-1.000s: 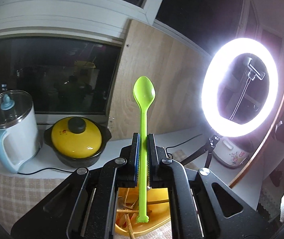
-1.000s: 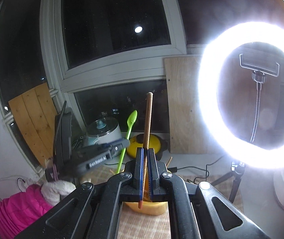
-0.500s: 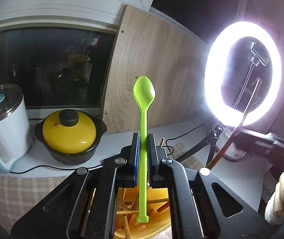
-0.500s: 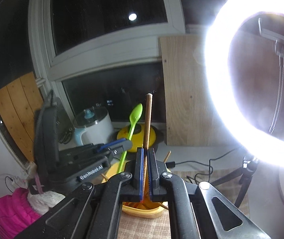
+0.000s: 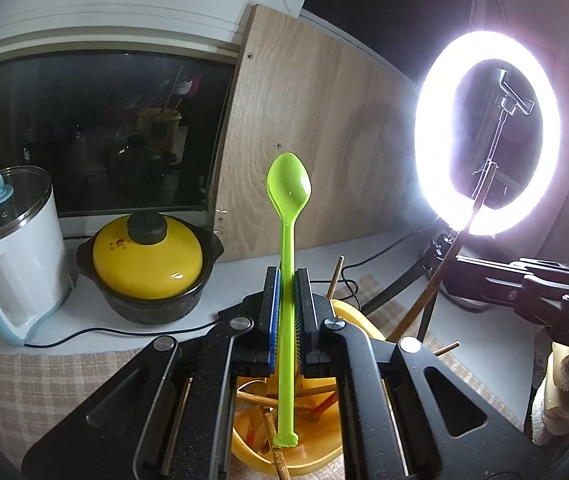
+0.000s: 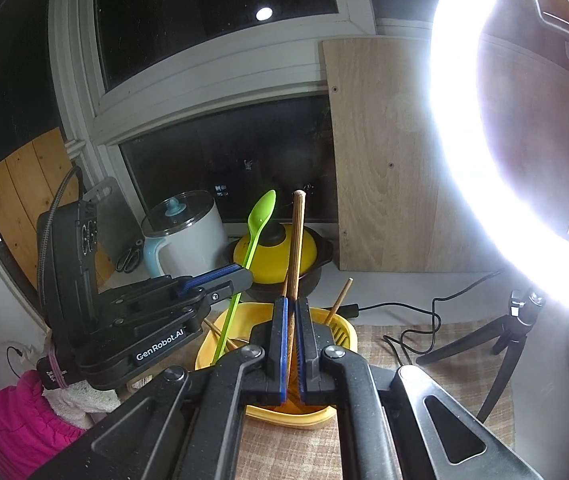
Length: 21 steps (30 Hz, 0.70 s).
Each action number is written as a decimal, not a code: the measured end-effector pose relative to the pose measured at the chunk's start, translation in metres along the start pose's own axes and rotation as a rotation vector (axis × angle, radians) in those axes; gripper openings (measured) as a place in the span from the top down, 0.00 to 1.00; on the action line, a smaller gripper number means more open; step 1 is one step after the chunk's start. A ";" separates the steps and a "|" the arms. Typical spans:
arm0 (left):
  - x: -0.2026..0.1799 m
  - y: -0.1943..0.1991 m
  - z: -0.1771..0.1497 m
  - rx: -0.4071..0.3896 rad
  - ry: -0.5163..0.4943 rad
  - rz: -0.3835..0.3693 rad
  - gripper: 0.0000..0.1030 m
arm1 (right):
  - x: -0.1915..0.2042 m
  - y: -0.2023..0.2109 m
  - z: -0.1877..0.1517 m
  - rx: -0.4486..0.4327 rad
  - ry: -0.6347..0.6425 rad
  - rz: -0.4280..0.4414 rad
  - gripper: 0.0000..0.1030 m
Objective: Organize utensils
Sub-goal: 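Lower the spoon and chopstick into the container and open both tools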
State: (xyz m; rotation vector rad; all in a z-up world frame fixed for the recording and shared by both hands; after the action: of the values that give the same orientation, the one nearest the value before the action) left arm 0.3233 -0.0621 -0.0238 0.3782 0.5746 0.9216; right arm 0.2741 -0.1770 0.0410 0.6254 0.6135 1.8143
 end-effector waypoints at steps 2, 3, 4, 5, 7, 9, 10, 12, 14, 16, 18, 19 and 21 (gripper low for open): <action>0.000 0.001 0.000 0.004 0.001 -0.001 0.96 | 0.001 -0.001 0.000 0.001 0.002 0.003 0.99; 0.001 0.002 0.000 0.005 0.004 -0.004 0.96 | 0.001 -0.002 0.000 0.002 0.004 0.003 0.99; 0.001 0.003 -0.001 0.007 0.001 -0.008 0.96 | 0.001 -0.002 -0.001 0.005 0.006 0.004 0.99; 0.000 0.005 -0.001 0.007 -0.004 -0.010 0.96 | 0.002 -0.003 -0.001 0.006 0.007 0.006 0.99; -0.001 0.007 -0.001 0.011 -0.017 -0.012 0.96 | 0.003 -0.003 -0.001 0.008 0.011 0.006 0.99; -0.002 0.008 -0.003 0.017 -0.029 -0.014 0.96 | 0.003 -0.004 -0.002 0.010 0.012 0.007 0.99; -0.003 0.010 -0.004 0.020 -0.036 -0.014 0.96 | 0.003 -0.005 -0.002 0.011 0.013 0.008 0.99; -0.004 0.013 -0.006 0.024 -0.046 -0.017 0.96 | 0.003 -0.005 -0.002 0.011 0.014 0.008 0.99; -0.004 0.018 -0.008 0.022 -0.056 -0.012 0.96 | 0.003 -0.005 -0.002 0.009 0.013 0.010 0.99; -0.002 0.020 -0.011 0.033 -0.059 -0.001 0.96 | 0.003 -0.004 -0.002 0.008 0.014 0.010 0.99; 0.002 0.021 -0.015 0.036 -0.055 0.010 0.96 | 0.003 -0.003 -0.003 0.006 0.012 0.012 0.99; 0.004 0.021 -0.018 0.041 -0.051 0.012 0.96 | 0.003 -0.003 -0.002 0.005 0.011 0.012 0.99; 0.008 0.020 -0.021 0.055 -0.040 0.009 0.96 | 0.003 -0.003 -0.002 0.005 0.011 0.016 0.99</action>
State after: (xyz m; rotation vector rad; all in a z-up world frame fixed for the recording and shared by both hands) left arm 0.3015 -0.0434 -0.0324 0.4479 0.5624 0.9061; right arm 0.2738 -0.1733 0.0374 0.6252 0.6228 1.8325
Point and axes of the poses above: each gripper's, at about its wrist camera, not at the fingertips, and y roughly against the way its jaws point, x to its left, z to its top, the point moved 5 cm from there along -y, roughly the way its jaws point, and after that the axes turned 5 degrees about x, right-handed, at the moved point
